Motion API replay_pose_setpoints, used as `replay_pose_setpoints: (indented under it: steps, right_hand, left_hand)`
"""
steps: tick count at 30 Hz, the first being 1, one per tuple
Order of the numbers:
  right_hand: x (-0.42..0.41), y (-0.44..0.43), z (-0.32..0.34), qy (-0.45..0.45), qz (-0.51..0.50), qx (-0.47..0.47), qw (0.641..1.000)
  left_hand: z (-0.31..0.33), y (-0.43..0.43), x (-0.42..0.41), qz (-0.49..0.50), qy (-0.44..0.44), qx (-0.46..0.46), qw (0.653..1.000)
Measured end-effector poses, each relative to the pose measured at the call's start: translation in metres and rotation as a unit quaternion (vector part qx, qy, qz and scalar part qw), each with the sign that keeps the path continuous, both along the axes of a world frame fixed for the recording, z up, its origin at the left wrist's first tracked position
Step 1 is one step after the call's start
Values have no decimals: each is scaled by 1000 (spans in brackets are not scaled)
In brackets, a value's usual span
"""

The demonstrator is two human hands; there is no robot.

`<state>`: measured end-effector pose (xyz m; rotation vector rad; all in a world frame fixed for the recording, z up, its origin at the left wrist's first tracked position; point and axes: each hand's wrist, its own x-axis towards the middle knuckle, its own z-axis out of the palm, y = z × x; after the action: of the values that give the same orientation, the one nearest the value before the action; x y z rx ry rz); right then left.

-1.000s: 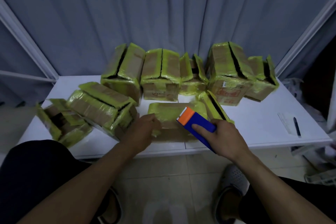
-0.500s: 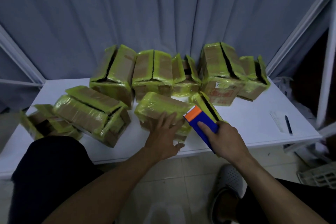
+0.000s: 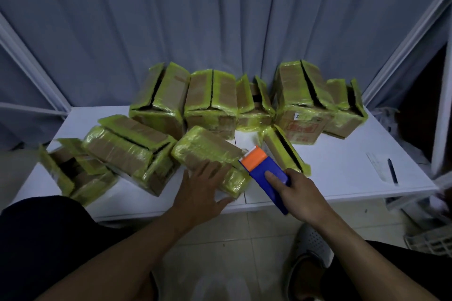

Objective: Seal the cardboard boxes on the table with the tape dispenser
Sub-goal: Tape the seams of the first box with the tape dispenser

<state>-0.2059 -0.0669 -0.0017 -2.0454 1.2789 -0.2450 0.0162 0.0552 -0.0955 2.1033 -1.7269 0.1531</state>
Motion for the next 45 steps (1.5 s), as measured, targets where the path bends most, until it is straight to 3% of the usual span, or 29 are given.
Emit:
replay_pose_setpoints:
  steps: [3, 6, 10, 17, 24, 27, 31, 33, 37, 41, 45]
  right_hand:
    - [3, 1, 1, -5, -2, -1, 1000]
    - [4, 1, 0, 5, 4, -15, 1000]
    - [3, -2, 0, 5, 2, -4, 1000]
    - [6, -4, -2, -1, 13, 11, 1000]
    - [11, 5, 1, -16, 40, 41, 998]
    - [13, 11, 9, -16, 55, 51, 997]
    - [16, 24, 20, -78, 103, 119, 984]
    - [16, 26, 18, -93, 116, 133, 980]
    - [16, 23, 15, -120, 134, 127, 975]
    - [15, 25, 15, -144, 147, 127, 970]
    - [16, 26, 13, -150, 151, 140, 967]
  left_hand:
    - [0, -8, -12, 51, 101, 68, 991]
    - [-4, -26, -18, 58, 166, 26, 984]
    - [-5, -39, -16, 43, 164, 57, 984]
    - [2, -30, 16, -113, 172, 121, 971]
    - [19, -16, 51, -123, 181, 152, 964]
    - [60, -12, 40, -19, 366, 113, 923]
    - [93, -1, 24, 74, 579, 91, 807]
    - [97, 10, 9, 107, 633, 83, 762]
    - [100, 20, -9, 147, 655, 9, 741]
    - [110, 24, -3, 131, 703, 0, 699]
    - [106, 28, 1, 135, 675, 17, 725]
